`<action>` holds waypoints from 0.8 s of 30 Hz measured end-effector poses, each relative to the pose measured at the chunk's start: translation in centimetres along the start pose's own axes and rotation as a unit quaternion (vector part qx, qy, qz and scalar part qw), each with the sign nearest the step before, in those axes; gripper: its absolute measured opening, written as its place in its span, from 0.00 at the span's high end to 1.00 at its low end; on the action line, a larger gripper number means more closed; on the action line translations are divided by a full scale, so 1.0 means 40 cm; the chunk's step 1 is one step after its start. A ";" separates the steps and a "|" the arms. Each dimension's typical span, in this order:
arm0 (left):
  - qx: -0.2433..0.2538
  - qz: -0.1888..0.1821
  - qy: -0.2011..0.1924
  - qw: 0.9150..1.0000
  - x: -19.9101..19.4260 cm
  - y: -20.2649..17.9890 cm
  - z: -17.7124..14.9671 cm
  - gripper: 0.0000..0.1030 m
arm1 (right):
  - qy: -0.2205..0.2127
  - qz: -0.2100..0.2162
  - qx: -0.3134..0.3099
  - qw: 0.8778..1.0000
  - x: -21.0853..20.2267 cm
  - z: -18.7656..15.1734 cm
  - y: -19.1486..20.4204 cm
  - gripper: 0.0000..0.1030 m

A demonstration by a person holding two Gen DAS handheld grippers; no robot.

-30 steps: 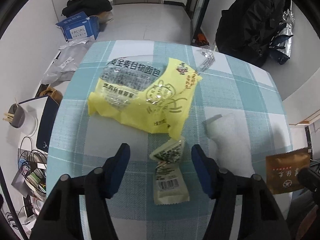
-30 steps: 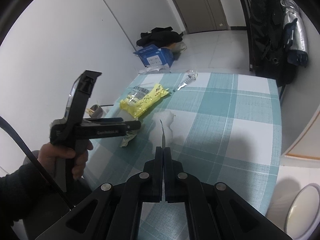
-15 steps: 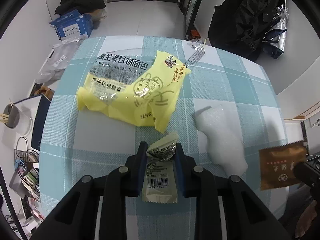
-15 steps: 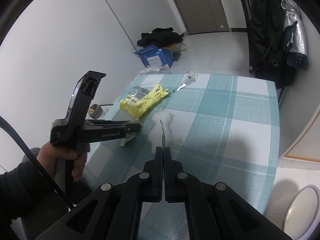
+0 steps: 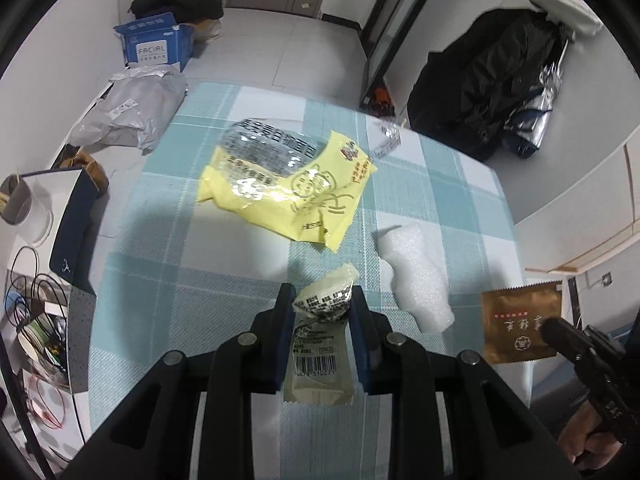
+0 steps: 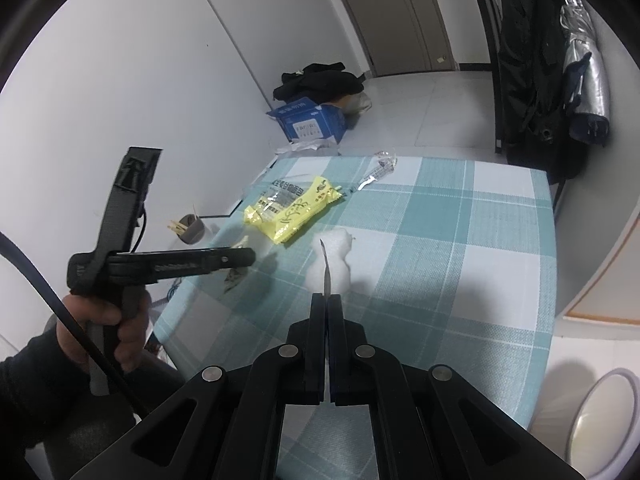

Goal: Collect trash
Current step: 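Grasp the pale barcode snack packet with the left tool while the right holds the brown packet, then carry both held packets toward the white trash bin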

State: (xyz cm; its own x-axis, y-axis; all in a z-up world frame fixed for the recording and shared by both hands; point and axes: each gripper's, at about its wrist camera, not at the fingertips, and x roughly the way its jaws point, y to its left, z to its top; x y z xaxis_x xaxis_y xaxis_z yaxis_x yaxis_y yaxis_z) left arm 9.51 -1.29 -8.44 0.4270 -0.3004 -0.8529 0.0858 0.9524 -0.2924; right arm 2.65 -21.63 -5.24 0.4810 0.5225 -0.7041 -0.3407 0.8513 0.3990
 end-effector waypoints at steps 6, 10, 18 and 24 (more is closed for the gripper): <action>-0.007 -0.006 -0.012 1.000 -0.023 0.006 -0.005 0.79 | -0.002 -0.001 0.007 1.000 -0.006 -0.005 0.010 1.00; 0.000 -0.012 -0.016 1.000 -0.039 -0.005 -0.010 0.79 | 0.000 -0.004 0.013 1.000 -0.007 -0.009 0.011 1.00; 0.010 -0.032 -0.038 0.999 -0.087 -0.032 -0.007 0.79 | -0.022 -0.007 0.019 1.000 -0.063 -0.003 0.010 1.00; 0.016 -0.050 -0.062 0.997 -0.125 -0.085 0.004 0.79 | -0.053 -0.010 0.025 0.998 -0.134 0.023 0.000 1.00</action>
State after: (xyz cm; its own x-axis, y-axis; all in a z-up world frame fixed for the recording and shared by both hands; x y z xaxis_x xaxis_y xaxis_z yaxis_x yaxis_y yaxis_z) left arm 7.21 -3.04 -3.11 0.5221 -0.3876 -0.7597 0.1610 0.9196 -0.3585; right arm 0.80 -24.37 -0.92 0.5710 0.5051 -0.6472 -0.2907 0.8616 0.4160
